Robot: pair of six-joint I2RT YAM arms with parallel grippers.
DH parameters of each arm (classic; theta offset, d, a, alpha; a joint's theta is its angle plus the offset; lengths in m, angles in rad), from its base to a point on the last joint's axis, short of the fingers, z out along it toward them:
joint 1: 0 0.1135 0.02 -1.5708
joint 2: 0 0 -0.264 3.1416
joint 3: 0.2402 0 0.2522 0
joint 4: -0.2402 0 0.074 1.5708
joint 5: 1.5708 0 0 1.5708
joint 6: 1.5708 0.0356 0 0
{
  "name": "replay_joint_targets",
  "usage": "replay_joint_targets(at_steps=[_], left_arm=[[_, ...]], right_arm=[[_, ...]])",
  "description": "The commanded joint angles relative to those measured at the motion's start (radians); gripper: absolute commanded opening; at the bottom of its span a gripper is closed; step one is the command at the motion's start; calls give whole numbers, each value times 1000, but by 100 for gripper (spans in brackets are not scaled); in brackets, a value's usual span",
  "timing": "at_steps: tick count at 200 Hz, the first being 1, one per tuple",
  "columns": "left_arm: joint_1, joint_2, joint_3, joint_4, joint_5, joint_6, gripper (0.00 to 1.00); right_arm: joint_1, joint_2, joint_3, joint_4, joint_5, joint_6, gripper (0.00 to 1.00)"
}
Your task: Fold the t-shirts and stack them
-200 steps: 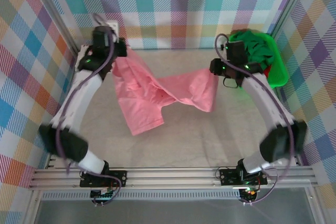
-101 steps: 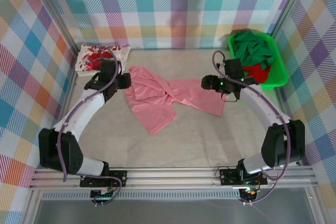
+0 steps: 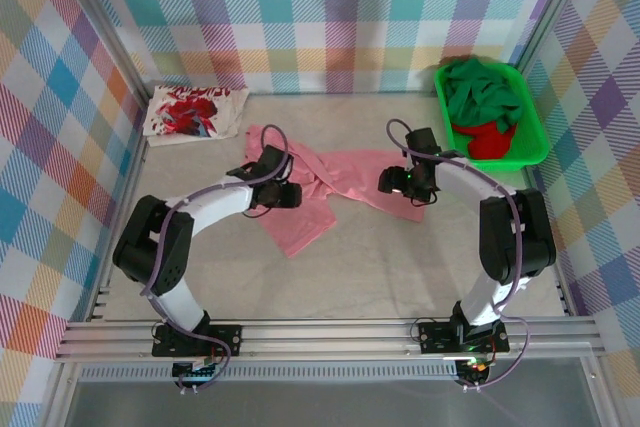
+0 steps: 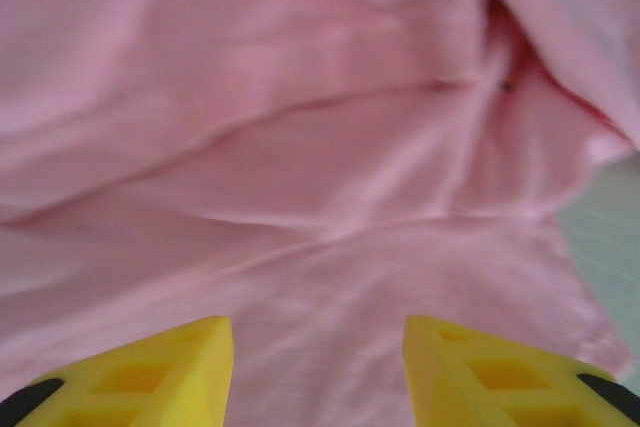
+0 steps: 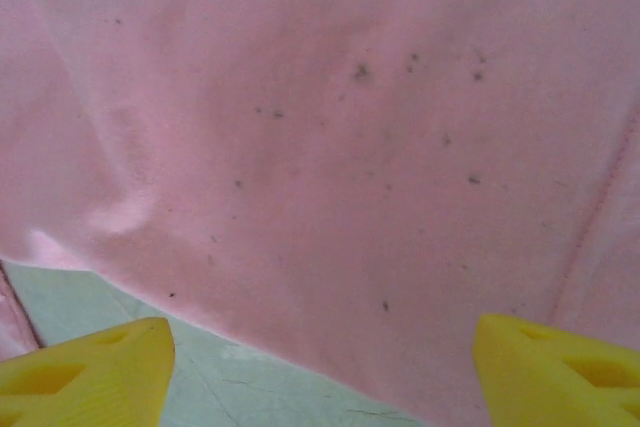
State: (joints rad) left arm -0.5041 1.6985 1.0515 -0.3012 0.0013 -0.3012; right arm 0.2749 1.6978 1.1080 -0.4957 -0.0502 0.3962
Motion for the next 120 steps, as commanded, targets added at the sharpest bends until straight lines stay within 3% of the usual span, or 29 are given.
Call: replay_joint_targets(at_steps=[1, 23, 53, 71, 120], left_arm=[[1, 38, -44, 85, 85, -117, 48], [-10, 43, -114, 98, 97, -185, 47], [-8, 19, -241, 89, 102, -266, 47], [-7, -20, -318, 70, 101, -300, 46], [-8, -305, -498, -171, 55, -381, 44]], right_arm=[[6, 20, -2, -33, 26, 21, 78], [-9, 19, -15, -20, 2, 32, 78], [-74, -1, -66, 74, -152, 64, 77], [-82, -27, -76, 86, -163, 61, 76], [-82, -125, -116, 122, -177, 60, 75]])
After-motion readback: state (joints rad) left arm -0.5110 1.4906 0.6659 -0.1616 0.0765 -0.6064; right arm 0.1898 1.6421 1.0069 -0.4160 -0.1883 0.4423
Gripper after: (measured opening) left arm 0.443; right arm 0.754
